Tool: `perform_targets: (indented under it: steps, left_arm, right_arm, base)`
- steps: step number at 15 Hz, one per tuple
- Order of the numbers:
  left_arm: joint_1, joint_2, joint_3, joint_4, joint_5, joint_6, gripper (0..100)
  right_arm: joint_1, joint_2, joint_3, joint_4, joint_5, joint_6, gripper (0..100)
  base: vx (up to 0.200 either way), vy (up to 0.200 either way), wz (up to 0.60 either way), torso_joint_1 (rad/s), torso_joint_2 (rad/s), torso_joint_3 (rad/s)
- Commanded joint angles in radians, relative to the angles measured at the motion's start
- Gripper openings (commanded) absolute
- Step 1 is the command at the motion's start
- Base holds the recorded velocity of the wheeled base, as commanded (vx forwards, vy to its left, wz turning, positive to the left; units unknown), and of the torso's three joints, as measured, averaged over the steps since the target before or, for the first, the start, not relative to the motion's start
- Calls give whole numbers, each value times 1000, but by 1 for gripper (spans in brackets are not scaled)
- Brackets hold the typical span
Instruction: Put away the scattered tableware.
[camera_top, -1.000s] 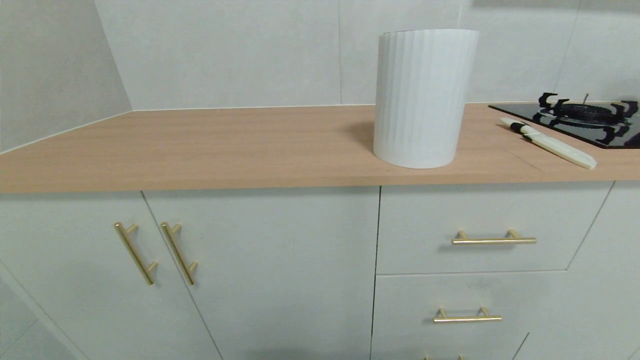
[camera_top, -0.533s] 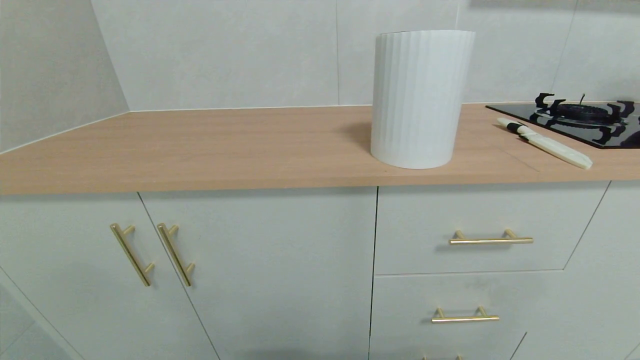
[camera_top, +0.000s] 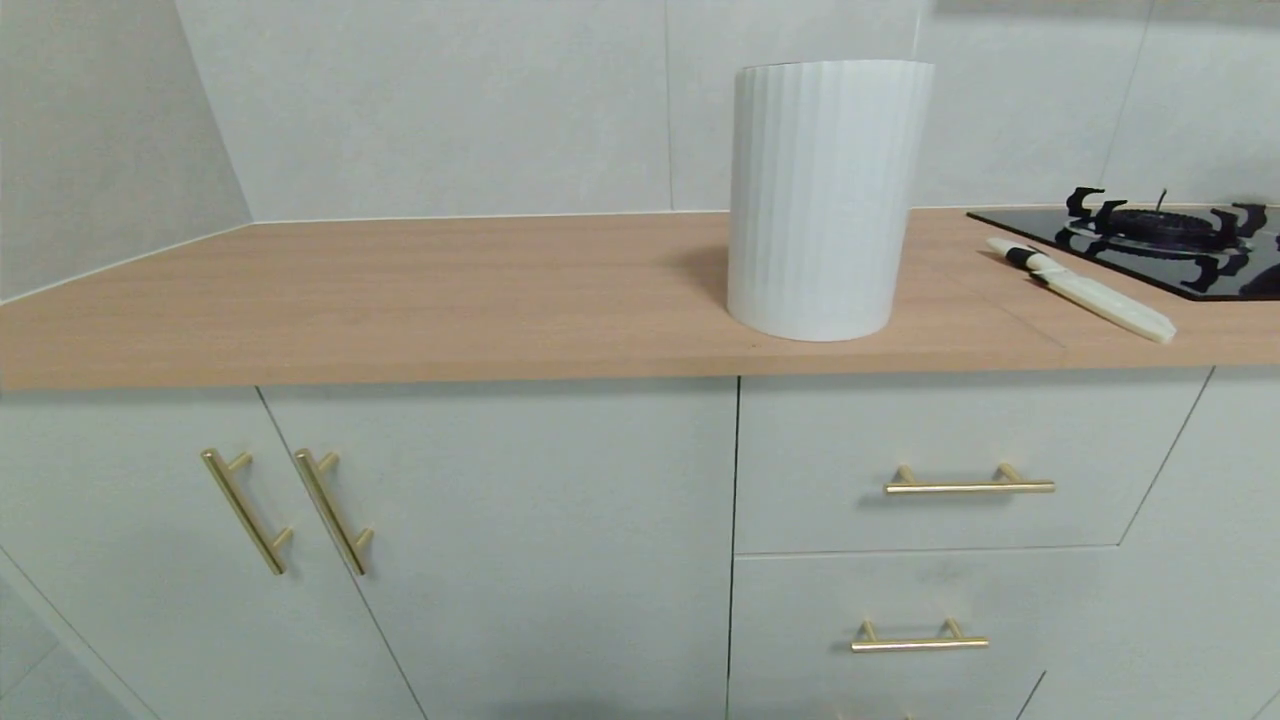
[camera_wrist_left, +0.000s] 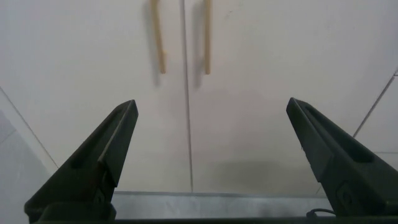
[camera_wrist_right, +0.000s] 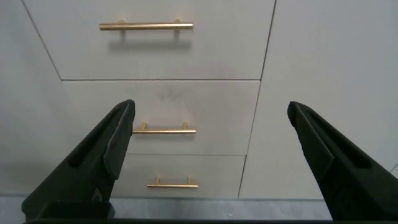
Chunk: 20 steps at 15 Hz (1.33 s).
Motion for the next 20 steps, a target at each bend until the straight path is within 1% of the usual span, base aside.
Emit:
perform_targets:
  steps: [1,4,11,16,20]
  left_arm:
    - [-1,0,0,0,0,0,100]
    - [-1,0,0,0,0,-1,100]
    - [-1,0,0,0,0,-1,100]
    - [1,0,0,0,0,-3,100]
    - [-1,0,0,0,0,-3,100]
  right_arm:
    - [0,1,0,0,0,0,100]
    - [0,1,0,0,0,0,100]
    - [0,1,0,-2,-1,-7,100]
    - [0,1,0,-2,-1,-7,100]
    - [0,1,0,-2,-1,-7,100]
  base:
    - [0,-200,0,-2,7,-2]
    - [0,-200,0,4,2,-1]
    - [0,0,0,0,0,0]
    - [200,0,0,0,6,6]
    - [0,0,0,0,0,0]
